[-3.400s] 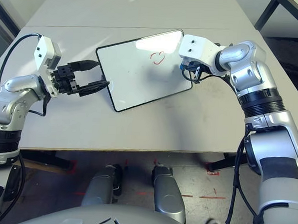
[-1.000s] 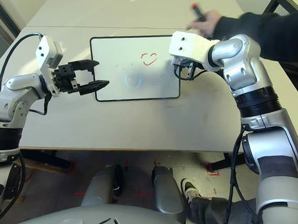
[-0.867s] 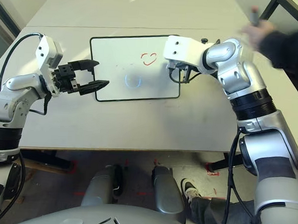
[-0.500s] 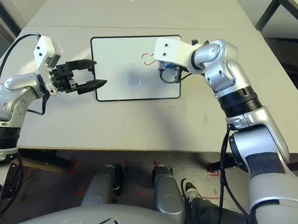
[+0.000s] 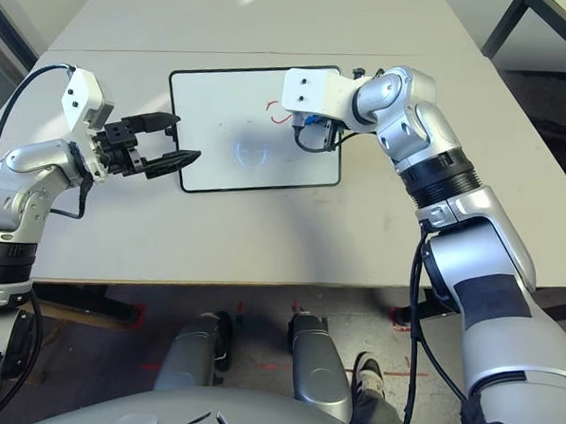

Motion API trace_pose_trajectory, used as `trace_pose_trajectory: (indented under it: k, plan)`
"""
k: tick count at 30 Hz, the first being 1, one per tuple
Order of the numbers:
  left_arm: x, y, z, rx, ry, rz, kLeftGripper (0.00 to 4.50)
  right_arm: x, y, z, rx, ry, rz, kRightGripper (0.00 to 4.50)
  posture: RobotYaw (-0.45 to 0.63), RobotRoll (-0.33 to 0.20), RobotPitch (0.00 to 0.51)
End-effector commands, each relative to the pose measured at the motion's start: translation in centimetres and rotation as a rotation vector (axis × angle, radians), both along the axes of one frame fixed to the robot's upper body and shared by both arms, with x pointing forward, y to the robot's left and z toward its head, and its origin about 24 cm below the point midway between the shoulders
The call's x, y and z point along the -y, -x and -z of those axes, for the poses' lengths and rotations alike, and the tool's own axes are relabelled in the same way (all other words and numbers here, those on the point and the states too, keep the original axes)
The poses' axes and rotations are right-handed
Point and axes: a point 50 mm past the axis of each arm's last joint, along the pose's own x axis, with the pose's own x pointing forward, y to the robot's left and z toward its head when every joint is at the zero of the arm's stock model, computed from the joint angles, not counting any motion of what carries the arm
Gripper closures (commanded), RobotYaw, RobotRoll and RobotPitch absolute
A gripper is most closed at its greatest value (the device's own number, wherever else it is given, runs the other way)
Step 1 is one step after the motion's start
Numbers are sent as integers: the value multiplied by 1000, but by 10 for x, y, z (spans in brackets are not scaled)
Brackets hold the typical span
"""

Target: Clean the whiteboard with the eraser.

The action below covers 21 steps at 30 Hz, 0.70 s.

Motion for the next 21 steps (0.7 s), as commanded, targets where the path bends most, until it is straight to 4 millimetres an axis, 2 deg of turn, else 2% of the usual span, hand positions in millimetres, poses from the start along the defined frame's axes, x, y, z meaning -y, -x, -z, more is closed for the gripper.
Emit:
trace_pose_trajectory:
  k: [1,16,21]
  plan:
    - [-6,2,0,11,-23,-28,0,-10,-1,3,3,30,-23,4375,-123,0,141]
    - [-6,4,2,15,-15,-39,0,-45,1,13,20,82,-100,4375,-110,0,145]
    - [-4,3,2,16,-11,-34,0,-41,-5,12,19,90,-74,4375,-112,0,143]
